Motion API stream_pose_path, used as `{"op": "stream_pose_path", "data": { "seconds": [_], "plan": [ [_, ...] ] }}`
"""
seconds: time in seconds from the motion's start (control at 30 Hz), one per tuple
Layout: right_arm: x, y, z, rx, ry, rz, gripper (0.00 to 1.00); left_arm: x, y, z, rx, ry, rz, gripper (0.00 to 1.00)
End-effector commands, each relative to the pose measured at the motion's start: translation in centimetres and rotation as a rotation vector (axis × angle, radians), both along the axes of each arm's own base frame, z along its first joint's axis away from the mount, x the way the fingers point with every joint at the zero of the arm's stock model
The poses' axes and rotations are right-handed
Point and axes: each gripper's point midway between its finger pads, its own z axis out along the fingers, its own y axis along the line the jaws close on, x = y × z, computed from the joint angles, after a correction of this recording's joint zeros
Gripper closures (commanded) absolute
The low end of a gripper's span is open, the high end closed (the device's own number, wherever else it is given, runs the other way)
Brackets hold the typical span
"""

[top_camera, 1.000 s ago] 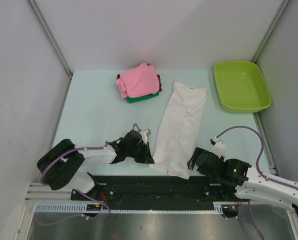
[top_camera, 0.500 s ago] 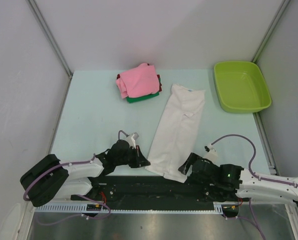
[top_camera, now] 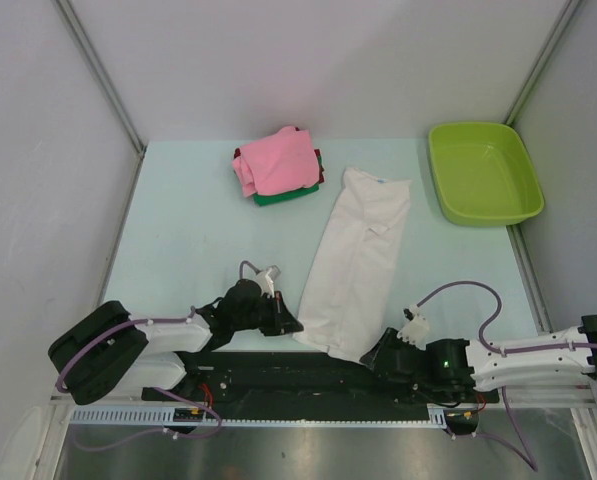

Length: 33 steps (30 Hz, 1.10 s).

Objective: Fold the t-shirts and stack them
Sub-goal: Fold the tshirt

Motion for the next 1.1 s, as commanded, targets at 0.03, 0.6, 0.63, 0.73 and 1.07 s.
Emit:
{"op": "stream_pose_path", "data": {
  "seconds": [0.03, 0.6, 0.63, 0.73, 1.07],
  "plan": [
    [0.3, -0.7, -0.3, 0.004, 0.003, -0.089, 0.81, 0.6, -1.2, 1.8, -0.065, -0.041, -0.013, 1.00],
    [0.4, -2.9, 2.3, -0.089, -0.136, -0.075, 1.00, -1.7, -2.6, 4.3, -0.121, -0.106, -0.073, 1.00],
    [0.0, -2.5, 2.7, -0.076, -0.143, -0.063, 1.00, -1.8, -2.8, 4.4, -0.128, -0.101, -0.061, 1.00],
    [-0.5, -1.7, 4.0, -0.053, -0.194, -0.032, 1.00, -3.0, -3.2, 4.5, -0.133, -0.101, -0.060, 1.00],
    [-0.1, -2.2, 8.1, -0.061, -0.325, -0.048, 1.00, -4.1, -4.0, 6.4, -0.138, -0.150, -0.033, 1.00]
  ]
}}
